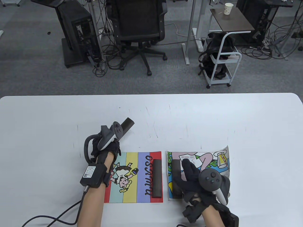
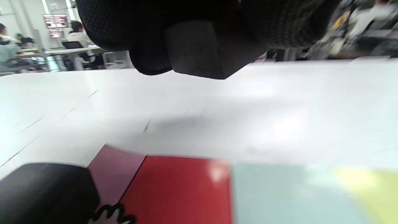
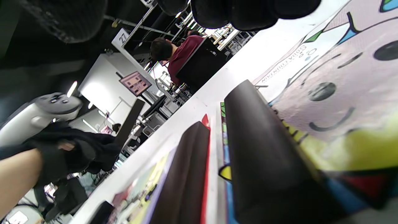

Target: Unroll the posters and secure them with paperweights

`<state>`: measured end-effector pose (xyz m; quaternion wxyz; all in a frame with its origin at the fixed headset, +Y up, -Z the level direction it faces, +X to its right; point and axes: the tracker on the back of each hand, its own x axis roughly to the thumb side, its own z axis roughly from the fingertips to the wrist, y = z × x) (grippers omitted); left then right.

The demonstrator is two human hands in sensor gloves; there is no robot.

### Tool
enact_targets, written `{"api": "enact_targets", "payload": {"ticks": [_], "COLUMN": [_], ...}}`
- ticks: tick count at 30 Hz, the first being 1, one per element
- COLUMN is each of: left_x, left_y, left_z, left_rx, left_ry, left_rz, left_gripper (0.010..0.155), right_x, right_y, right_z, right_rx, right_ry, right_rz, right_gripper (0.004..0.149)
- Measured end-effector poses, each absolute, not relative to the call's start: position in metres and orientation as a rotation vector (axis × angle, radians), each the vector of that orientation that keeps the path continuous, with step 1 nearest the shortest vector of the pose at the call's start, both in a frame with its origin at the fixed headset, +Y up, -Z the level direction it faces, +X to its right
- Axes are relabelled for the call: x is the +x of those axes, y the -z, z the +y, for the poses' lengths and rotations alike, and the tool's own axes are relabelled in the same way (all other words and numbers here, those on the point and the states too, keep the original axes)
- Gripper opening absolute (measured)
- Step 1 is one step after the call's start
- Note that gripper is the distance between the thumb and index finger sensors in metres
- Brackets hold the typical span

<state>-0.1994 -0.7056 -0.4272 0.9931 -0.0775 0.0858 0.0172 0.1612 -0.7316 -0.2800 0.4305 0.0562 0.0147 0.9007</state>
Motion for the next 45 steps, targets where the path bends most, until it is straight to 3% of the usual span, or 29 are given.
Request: {"api": "enact_targets", "payload": {"ticks": [8,14,24,32,34,39,45], "left_x": [-0.181,-0.163,-0.125,-0.104,-0.1,-0.111,-0.133], "left_y": [0.345,0.295,0.266,0.257,0.255,0.26,0.27], "left_z": [-0.639,-0.623,-0.649,-0.674,-0.678,-0.686,-0.705], "left_rx": [-0.04,-0.044,-0.082,-0.046,-0.056,0.1,0.135], "left_ry": [-0.287,-0.486,-0.602,-0.498,-0.462,-0.398,-0.496], "left_rz": [-0.074,-0.207,-0.285,-0.307,-0.322,-0.309,-0.277], "left_gripper": [0.069,0.068,0.068,0.069,0.071,0.073,0.077], "right_x": [0.161,0.142,0.085,0.077,0.081,0.114,0.17], "right_y": [0.286,0.289,0.281,0.278,0.28,0.288,0.3], "right_z": [-0.7,-0.671,-0.664,-0.671,-0.668,-0.651,-0.64], "right_rx": [0.12,0.219,0.382,0.131,0.107,0.02,-0.176], "right_ry": [-2.047,-2.013,-1.888,-1.963,-2.013,-2.119,-2.277], "right_rz": [0.016,0.014,0.088,-0.011,-0.064,-0.136,-0.185], "right_gripper": [0.088,0.089,0.089,0.073,0.069,0.067,0.068]}}
